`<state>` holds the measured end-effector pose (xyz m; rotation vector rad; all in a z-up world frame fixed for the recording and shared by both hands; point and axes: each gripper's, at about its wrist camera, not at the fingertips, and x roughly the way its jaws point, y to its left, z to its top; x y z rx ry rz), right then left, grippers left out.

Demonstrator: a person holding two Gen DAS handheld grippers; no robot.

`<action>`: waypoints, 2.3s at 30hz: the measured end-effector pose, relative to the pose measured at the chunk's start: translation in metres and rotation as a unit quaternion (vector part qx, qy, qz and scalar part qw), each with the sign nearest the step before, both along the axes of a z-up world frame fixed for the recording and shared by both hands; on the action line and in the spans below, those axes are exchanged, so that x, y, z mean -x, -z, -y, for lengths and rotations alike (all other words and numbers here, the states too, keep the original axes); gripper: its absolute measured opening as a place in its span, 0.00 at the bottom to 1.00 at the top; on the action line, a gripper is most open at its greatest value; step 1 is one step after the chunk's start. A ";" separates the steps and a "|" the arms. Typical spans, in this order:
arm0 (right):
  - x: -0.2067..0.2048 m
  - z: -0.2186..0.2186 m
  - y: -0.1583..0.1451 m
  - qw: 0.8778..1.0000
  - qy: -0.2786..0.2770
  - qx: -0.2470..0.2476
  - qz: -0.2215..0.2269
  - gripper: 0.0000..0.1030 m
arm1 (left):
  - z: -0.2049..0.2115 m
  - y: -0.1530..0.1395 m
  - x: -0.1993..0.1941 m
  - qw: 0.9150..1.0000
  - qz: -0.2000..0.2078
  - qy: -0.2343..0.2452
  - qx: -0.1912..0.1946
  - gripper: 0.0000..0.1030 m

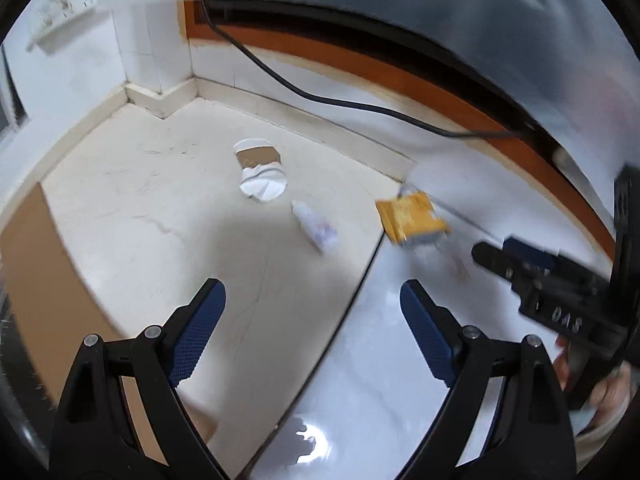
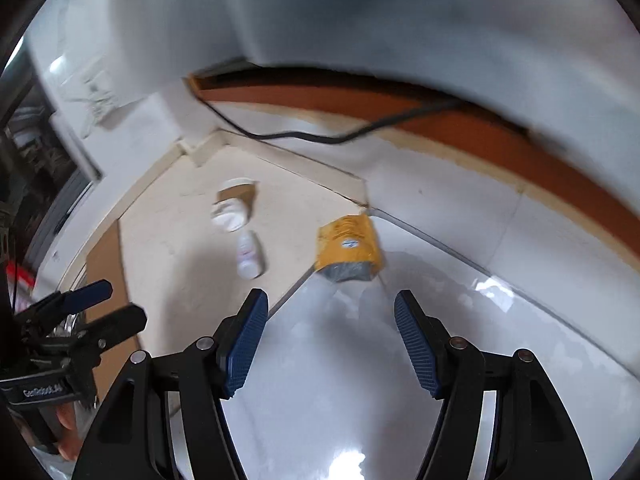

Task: Collect trash
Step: 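Grasp the yellow snack wrapper with the right gripper while the left grasps the white bottle, then carry the yellow wrapper and white bottle down toward the floor bin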

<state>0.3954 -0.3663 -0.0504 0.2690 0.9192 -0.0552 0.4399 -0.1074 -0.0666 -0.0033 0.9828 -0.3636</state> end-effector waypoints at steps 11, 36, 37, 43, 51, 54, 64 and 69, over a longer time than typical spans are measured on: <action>-0.065 0.031 0.057 0.997 0.048 -0.061 -0.006 0.65 | 0.034 0.078 -0.078 0.998 -0.048 -0.038 0.014 0.77; -0.041 -0.022 0.068 0.998 0.015 -0.067 0.010 0.11 | 0.033 0.063 -0.038 0.999 -0.030 -0.026 0.005 0.21; -0.034 -0.025 0.064 0.998 0.015 -0.067 0.012 0.11 | 0.031 0.058 -0.033 0.999 -0.028 -0.026 0.007 0.21; 0.021 -0.053 0.024 0.997 0.007 -0.071 0.025 0.09 | 0.004 0.008 0.034 1.000 -0.015 -0.023 0.014 0.21; 0.118 -0.088 -0.036 0.996 -0.018 -0.075 0.048 0.09 | -0.027 -0.032 0.142 1.000 -0.006 -0.007 0.018 0.21; 0.158 -0.102 -0.051 0.995 -0.033 -0.076 0.053 0.09 | -0.039 -0.040 0.181 1.000 -0.005 -0.001 0.020 0.21; 0.297 -0.153 -0.052 0.993 -0.092 -0.054 0.055 0.09 | -0.076 -0.018 0.312 0.999 -0.019 0.018 0.031 0.21; 0.351 -0.179 -0.023 0.991 -0.121 -0.026 0.042 0.09 | -0.091 0.018 0.366 0.999 -0.031 0.022 0.027 0.21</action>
